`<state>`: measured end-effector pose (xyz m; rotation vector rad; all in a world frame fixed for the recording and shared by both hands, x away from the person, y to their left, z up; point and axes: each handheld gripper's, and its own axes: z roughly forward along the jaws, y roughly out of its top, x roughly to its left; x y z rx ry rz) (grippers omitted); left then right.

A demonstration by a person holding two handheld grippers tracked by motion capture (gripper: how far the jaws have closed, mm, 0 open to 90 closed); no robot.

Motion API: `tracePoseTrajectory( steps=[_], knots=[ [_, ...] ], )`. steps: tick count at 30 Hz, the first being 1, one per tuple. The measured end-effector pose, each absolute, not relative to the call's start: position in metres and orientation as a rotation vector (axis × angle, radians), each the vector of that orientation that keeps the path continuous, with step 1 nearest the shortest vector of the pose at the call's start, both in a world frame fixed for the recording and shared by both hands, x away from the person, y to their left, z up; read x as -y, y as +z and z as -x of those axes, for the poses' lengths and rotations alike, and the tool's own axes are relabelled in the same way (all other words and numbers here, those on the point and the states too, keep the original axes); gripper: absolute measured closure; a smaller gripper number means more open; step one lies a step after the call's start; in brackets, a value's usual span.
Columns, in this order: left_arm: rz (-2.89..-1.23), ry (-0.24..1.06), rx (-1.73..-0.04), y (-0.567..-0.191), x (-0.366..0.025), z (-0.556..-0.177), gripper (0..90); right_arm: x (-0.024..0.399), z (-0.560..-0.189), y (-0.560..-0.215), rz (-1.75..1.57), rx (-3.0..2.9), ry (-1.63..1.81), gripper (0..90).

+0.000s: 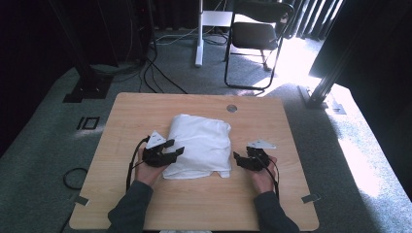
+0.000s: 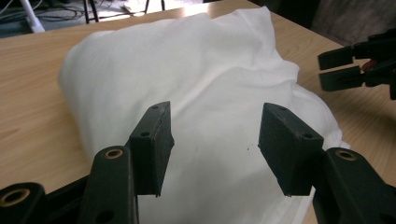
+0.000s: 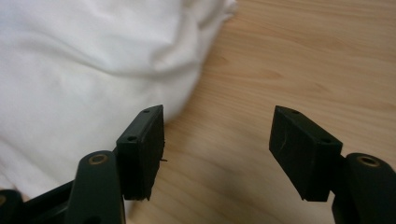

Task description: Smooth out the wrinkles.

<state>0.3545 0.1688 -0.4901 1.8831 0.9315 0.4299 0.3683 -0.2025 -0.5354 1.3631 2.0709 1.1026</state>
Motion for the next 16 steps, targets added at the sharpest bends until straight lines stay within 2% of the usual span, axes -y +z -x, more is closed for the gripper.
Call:
tracePoseTrajectory(
  steps=[6, 16],
  knots=[
    [-1.859, 0.406, -0.989, -0.498, -0.191, -0.334, 45.0, 0.224, -0.353, -0.538, -1.407, -2.034, 1.126, 33.9],
    [-1.807, 0.397, -1.039, -0.506, -0.209, -0.325, 45.0, 0.242, -0.345, -0.535, -1.477, -2.011, 1.216, 32.9]
  ],
)
